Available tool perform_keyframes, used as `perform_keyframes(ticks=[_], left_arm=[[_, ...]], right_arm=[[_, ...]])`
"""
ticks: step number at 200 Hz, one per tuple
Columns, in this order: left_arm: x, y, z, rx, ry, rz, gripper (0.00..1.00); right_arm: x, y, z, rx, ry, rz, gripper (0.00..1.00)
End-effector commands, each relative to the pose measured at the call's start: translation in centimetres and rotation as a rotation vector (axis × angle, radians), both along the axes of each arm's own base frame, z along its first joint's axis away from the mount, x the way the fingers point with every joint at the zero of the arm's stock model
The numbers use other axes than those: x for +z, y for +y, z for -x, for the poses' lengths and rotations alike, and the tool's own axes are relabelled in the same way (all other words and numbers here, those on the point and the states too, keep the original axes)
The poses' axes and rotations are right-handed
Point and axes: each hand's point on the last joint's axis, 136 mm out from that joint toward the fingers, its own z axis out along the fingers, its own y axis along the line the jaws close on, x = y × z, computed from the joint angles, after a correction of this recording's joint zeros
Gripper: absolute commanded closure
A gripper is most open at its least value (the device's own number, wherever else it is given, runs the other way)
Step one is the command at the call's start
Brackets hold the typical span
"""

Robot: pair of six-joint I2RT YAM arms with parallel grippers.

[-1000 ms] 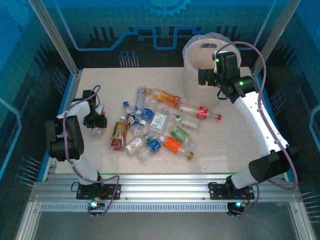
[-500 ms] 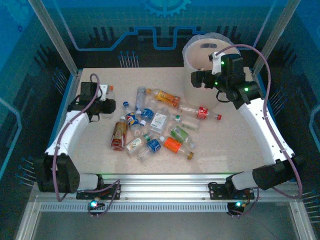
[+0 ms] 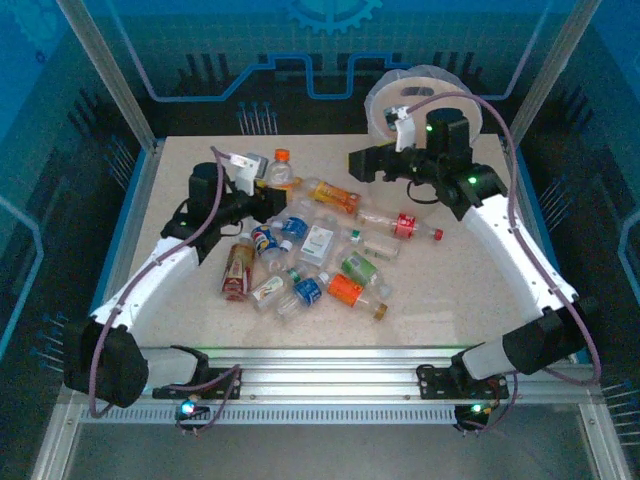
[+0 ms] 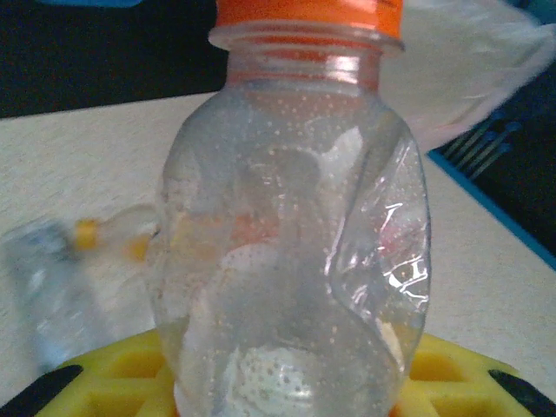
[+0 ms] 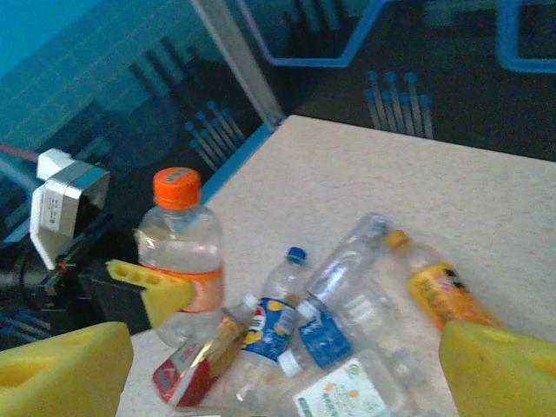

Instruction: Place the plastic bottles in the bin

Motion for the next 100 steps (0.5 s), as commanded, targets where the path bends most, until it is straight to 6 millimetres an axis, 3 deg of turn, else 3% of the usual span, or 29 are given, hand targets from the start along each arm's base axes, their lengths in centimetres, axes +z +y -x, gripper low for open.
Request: perform_keyframes(ticks=[1, 45, 100], left_arm=[[1.7, -3.4, 0.7, -0.130, -0.085, 0.068, 0.62], [1.9, -6.7, 1.3, -0.221, -0.104, 0.081, 0.61], [2.7, -8.3, 1.9, -0.271, -0.136, 0.095, 0.61]], right_arm=[[1.5, 3.1, 0.5, 0.107, -0.017, -0.065, 0.09], [1.1, 6.6, 0.3, 0.178, 0.003, -0.067, 0.16], [-0.2, 8.2, -0.6, 0.188, 0.035, -0.055, 0.25]])
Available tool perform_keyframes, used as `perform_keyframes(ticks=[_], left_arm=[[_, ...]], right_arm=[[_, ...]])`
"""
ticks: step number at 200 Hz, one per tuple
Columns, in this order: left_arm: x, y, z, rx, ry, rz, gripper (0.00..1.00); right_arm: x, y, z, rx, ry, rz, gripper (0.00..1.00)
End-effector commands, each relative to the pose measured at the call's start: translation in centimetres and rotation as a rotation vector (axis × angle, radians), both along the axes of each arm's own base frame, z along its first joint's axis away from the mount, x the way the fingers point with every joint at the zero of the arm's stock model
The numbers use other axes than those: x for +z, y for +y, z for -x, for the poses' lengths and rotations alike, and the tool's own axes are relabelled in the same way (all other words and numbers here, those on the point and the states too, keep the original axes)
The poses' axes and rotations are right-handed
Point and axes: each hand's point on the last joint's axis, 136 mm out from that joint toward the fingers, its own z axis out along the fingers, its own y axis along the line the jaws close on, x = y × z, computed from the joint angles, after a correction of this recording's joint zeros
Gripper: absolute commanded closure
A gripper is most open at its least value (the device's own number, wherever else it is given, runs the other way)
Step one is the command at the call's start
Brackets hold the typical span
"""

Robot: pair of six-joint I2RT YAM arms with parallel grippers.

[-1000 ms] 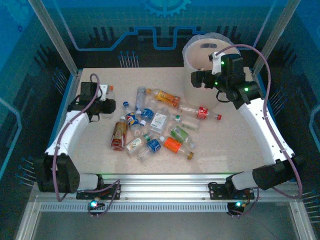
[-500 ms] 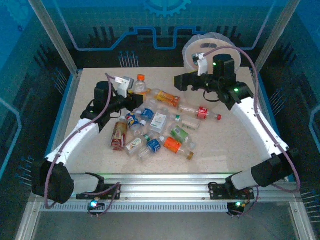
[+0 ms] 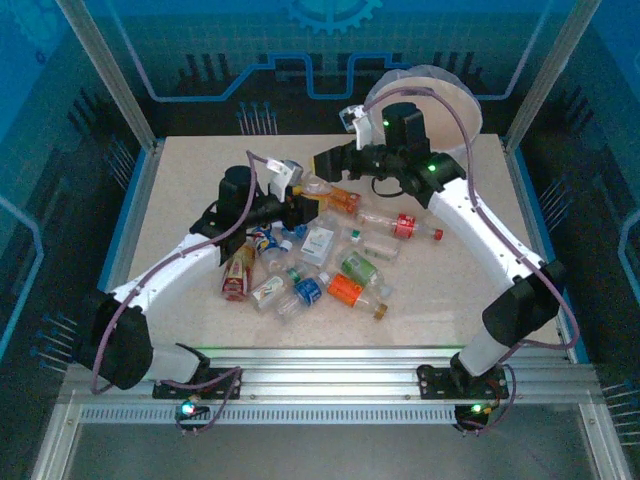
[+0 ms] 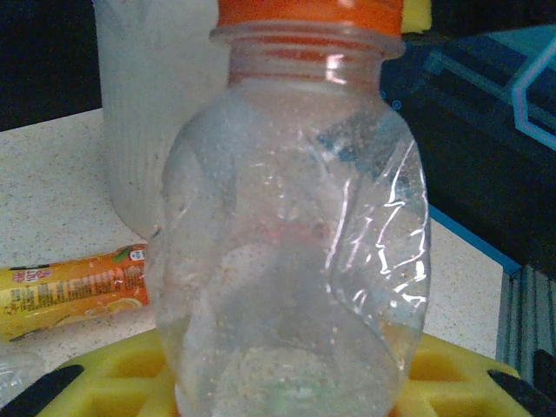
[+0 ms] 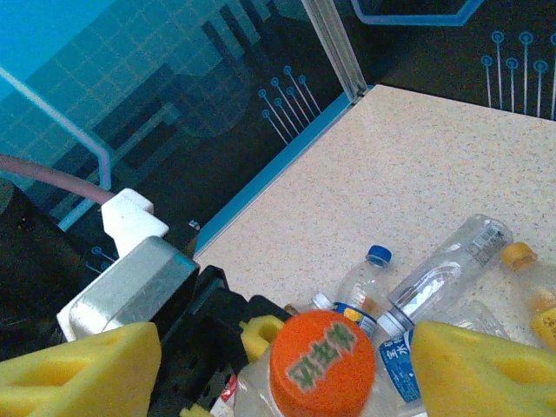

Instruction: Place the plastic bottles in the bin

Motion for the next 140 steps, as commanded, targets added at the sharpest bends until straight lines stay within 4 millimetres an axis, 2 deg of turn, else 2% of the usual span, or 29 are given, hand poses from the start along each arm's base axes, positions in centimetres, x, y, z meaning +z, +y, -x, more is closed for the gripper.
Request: perform_keyframes(ticks=[1, 35, 51, 78, 96, 106, 116, 126, 131, 140], left_arm=[[2.8, -1.1, 0.4, -0.048, -0.077, 0.049, 0.61], [3.4, -1.1, 0.6, -0.050, -0.095, 0.055, 0.61], [3.5, -1.0, 0.6, -0.045, -0.100, 0.056, 0.61], [3.9, -0.9, 0.5, -0.032, -0.110, 0.060, 0.61], [4.1, -0.7, 0.4, -0.017, -0.114, 0.062, 0.60], [4.1, -0.6, 0.3, -0.008, -0.115, 0.062, 0.54], [4.3, -0.4, 0.3, 0.003, -0.113, 0.061, 0.36], [4.5, -0.2, 0.4, 0.015, -0.118, 0.061, 0.16], [4.6, 0.0, 0.5, 0.024, -0.121, 0.062, 0.03], [5.0, 0.3, 0.7, 0.041, -0.129, 0.068, 0.01]], right_arm=[[0.8, 1.1, -0.1, 0.025, -0.013, -0.020, 0.25], [-0.1, 1.3, -0.4, 0.014, 0.004, 0.005, 0.27], [-0.4, 1.2, -0.5, 0.011, 0.011, 0.009, 0.33], [-0.3, 1.3, -0.3, 0.017, 0.014, 0.006, 0.54], [-0.2, 1.3, -0.5, 0.014, 0.011, 0.005, 0.77], [0.2, 1.3, -0.5, 0.010, 0.000, 0.007, 0.90], [0.7, 1.0, -0.7, -0.002, -0.018, 0.013, 1.00], [1.4, 0.7, -1.0, -0.019, -0.046, 0.030, 1.00], [1.7, 0.5, -1.1, -0.030, -0.060, 0.041, 1.00], [2.6, 0.0, -1.7, -0.059, -0.097, 0.060, 1.00]])
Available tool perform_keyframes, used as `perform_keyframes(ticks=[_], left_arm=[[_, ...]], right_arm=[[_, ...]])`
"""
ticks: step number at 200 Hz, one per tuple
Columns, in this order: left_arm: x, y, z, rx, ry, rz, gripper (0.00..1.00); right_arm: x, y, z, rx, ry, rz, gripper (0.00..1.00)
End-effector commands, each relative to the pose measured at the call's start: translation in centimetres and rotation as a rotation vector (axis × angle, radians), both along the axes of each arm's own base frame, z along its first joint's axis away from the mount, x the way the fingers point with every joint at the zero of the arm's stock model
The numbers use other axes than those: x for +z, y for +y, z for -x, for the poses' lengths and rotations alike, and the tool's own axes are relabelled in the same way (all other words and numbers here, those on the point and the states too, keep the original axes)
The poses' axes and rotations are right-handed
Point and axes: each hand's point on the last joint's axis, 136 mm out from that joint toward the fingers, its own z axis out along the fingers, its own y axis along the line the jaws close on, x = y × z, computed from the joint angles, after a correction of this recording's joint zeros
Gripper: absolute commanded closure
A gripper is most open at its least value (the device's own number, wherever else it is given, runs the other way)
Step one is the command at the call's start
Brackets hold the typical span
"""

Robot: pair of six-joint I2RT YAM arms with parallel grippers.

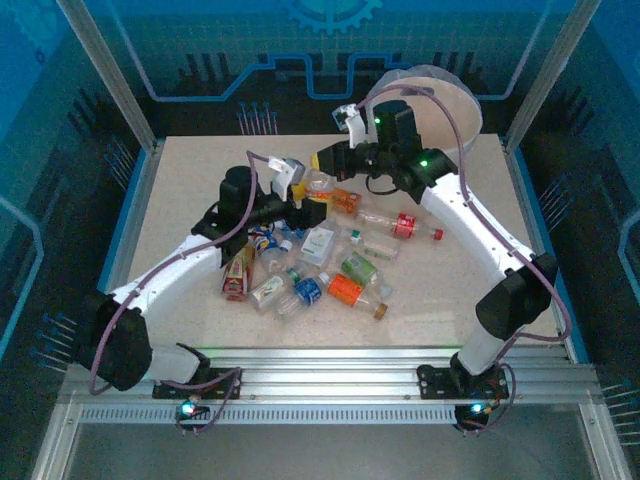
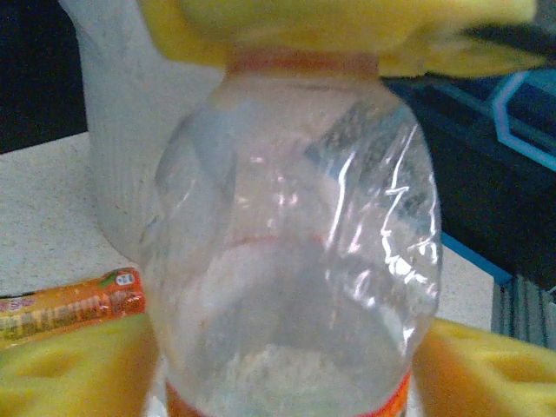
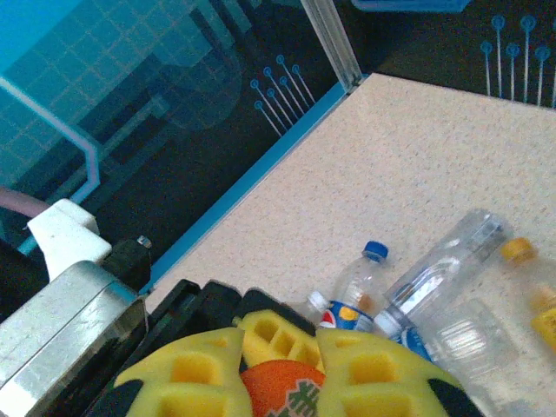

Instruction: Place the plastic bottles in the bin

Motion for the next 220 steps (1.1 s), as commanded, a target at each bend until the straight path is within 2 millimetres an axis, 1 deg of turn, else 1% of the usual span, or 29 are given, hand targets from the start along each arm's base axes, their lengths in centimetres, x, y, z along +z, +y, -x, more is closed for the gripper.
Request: perform_keyframes(ticks=[1, 23, 35, 59, 76, 99, 127, 137, 166, 193, 220], left_arm=[[3.6, 0.9, 0.5, 0.044, -0.088, 0.040, 0.01], [4.3, 2.0, 1.1, 0.096, -0.111, 0.056, 0.01], [4.5, 2.6, 1.5, 0.121, -0.115, 0.059, 0.01], [4.3, 3.9, 2.0, 0.188, -0.119, 0.062, 0.01], [3.8, 4.9, 2.2, 0.238, -0.114, 0.063, 0.01], [3.2, 6.0, 2.4, 0.295, -0.106, 0.063, 0.01], [2.3, 6.8, 2.6, 0.337, -0.087, 0.053, 0.01], [2.0, 7.2, 2.6, 0.355, -0.080, 0.047, 0.01], [1.4, 8.2, 2.6, 0.412, -0.072, 0.039, 0.01], [1.1, 8.8, 2.6, 0.439, -0.071, 0.033, 0.01], [0.8, 9.2, 2.4, 0.468, -0.061, 0.031, 0.01]], right_arm=[[3.1, -0.9, -0.8, -0.050, -0.104, 0.029, 1.00], [5.9, -2.7, -2.5, -0.141, -0.209, 0.079, 1.00], [7.6, -4.2, -3.8, -0.214, -0.269, 0.110, 1.00], [10.2, -7.6, -6.8, -0.379, -0.362, 0.170, 1.00], [11.1, -10.1, -8.9, -0.487, -0.403, 0.211, 1.00], [11.4, -13.5, -11.8, -0.617, -0.423, 0.263, 1.00], [9.9, -16.9, -15.0, -0.714, -0.388, 0.324, 1.00], [9.4, -17.9, -15.8, -0.735, -0.374, 0.342, 1.00], [6.7, -20.3, -17.8, -0.780, -0.322, 0.410, 1.00], [3.1, -21.8, -18.9, -0.768, -0.231, 0.445, 1.00], [-1.0, -22.2, -19.6, -0.710, -0.128, 0.462, 1.00]])
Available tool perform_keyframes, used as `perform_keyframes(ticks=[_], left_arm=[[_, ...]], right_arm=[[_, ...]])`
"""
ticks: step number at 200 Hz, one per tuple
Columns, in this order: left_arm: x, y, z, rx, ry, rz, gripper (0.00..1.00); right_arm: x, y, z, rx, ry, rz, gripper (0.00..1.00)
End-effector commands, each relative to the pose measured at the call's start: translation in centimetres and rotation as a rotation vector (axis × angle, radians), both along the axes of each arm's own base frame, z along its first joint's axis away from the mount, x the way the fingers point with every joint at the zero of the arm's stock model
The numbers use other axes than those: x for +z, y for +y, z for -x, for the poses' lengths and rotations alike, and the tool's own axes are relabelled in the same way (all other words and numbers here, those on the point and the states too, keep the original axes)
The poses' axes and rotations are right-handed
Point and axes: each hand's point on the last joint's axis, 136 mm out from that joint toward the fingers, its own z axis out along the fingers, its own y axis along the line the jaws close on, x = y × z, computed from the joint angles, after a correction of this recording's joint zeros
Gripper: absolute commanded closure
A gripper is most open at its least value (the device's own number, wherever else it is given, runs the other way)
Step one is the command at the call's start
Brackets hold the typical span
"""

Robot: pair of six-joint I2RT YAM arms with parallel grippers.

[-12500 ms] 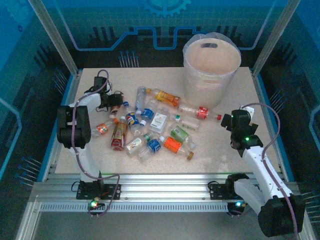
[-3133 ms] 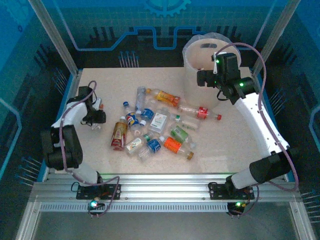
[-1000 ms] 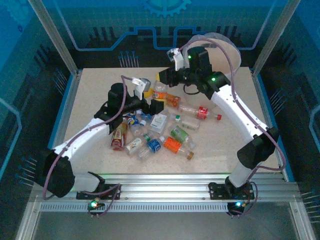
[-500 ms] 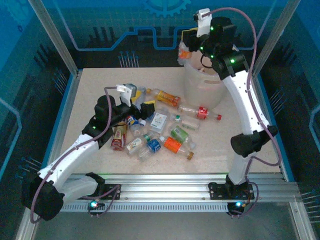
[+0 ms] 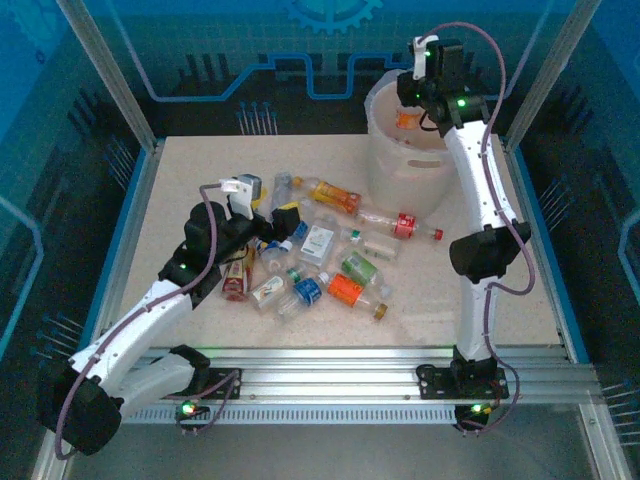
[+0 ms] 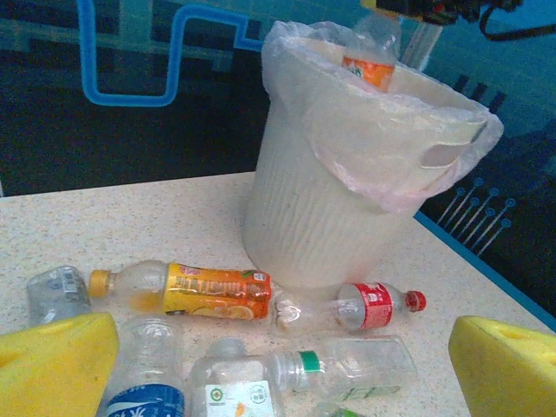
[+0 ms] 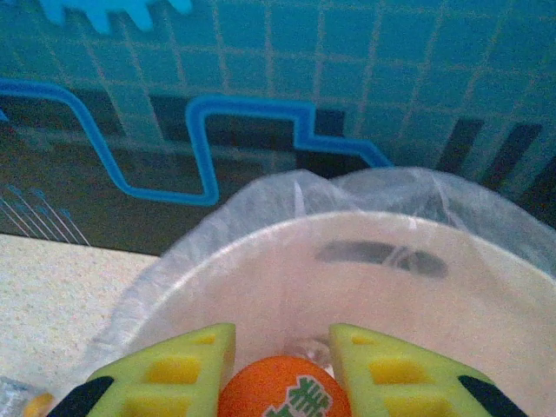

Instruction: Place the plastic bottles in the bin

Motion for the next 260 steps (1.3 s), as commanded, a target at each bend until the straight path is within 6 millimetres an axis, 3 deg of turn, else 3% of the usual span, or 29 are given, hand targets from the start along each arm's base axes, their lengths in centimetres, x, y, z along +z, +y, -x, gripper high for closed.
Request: perform_keyframes(ticks=[1, 31, 106, 150, 222, 260], left_arm=[[-0.5, 0.9, -0.1, 0.055, 0.012, 0.003, 0.01], [-1.1, 1.5, -0.3, 0.093, 0.036, -0.001, 0.01], [-2.1, 2.4, -0.7, 0.152, 0.077, -0.012, 0.01], [-2.9, 3.2, -1.0, 0.200, 0.115, -0.030, 0.01], [-3.9, 4.2, -1.0, 0.254, 0.158, -0.059, 0.01], [-3.7, 4.3, -0.9, 0.255, 0.158, -0.067, 0.01]], right_arm=[[-2.9, -0.8, -0.2, 0.030, 0.091, -0.010, 1.00], [-6.6, -0.8, -0.9, 0.079, 0.185, -0.049, 0.97], [-13.0, -0.5, -0.9, 0.148, 0.357, -0.079, 0.90], [-13.4, -0.2, -0.5, 0.155, 0.377, -0.074, 0.73], [-13.4, -0.1, -0.3, 0.150, 0.383, -0.059, 0.35], [-12.1, -0.3, -0.2, 0.126, 0.352, -0.020, 0.23]])
